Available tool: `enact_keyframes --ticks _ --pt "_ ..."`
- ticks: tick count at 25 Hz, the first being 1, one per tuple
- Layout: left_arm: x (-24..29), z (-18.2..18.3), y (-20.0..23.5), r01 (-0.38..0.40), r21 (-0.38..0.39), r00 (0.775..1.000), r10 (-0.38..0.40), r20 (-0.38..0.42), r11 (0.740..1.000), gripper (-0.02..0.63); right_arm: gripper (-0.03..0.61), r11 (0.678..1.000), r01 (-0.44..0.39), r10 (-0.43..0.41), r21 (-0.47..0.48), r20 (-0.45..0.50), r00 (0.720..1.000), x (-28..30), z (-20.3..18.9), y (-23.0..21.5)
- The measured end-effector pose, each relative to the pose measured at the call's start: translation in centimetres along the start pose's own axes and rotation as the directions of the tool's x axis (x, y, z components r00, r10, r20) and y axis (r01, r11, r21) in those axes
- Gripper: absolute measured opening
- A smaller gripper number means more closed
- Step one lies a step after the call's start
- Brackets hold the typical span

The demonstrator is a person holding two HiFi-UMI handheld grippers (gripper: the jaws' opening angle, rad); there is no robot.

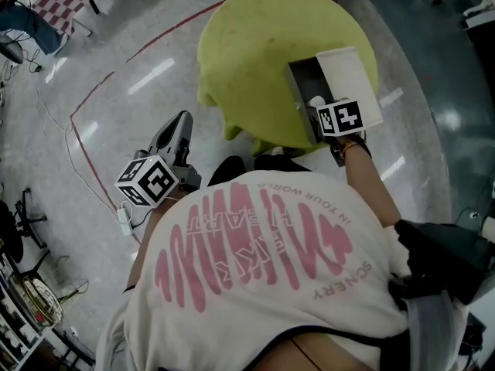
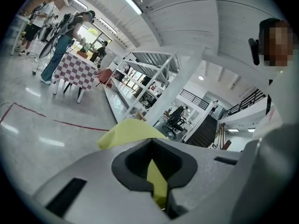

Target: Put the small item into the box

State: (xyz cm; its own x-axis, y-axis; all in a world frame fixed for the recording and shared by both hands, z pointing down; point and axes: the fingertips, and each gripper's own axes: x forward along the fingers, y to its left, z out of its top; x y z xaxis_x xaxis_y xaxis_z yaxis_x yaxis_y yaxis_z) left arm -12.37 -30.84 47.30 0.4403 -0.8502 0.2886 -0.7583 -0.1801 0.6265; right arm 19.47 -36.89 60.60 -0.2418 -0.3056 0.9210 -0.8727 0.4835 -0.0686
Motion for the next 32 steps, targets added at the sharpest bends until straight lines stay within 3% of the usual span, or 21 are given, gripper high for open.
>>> enact_keyframes --ticks 13,16,18,26,32 --pt "0.2 1.3 -0.4 0.032 0.009 0.999 -0.033 0.013 0.999 0.008 0.227 1.0 0.006 -0.007 0.03 0.047 0.999 -1.1 0.9 0.1" --pt "0.3 1.4 -0.7 0.046 0.015 0.999 -0.046 -0.001 0.999 0.008 0.161 0.999 0.012 -0.015 0.04 0.066 0.998 -1.7 1.0 0.3" --pt "0.5 1.5 -1.0 0.053 0.017 0.999 -0.053 -0.008 0.998 0.008 0.161 0.999 0.007 -0.011 0.052 0.081 0.997 -2.1 1.2 0.3" --pt "0.6 2.2 -1.8 0.076 0.034 0.997 -0.076 -0.015 0.996 0.008 0.161 0.99 -0.058 0.034 0.128 0.177 0.984 -4.2 2.4 0.5" --pt "-0.1 2.6 -2.1 0.08 0.033 0.997 -0.079 -0.007 0.996 0.008 0.158 0.989 -0.046 0.008 0.143 0.252 0.968 -6.5 4.0 0.0"
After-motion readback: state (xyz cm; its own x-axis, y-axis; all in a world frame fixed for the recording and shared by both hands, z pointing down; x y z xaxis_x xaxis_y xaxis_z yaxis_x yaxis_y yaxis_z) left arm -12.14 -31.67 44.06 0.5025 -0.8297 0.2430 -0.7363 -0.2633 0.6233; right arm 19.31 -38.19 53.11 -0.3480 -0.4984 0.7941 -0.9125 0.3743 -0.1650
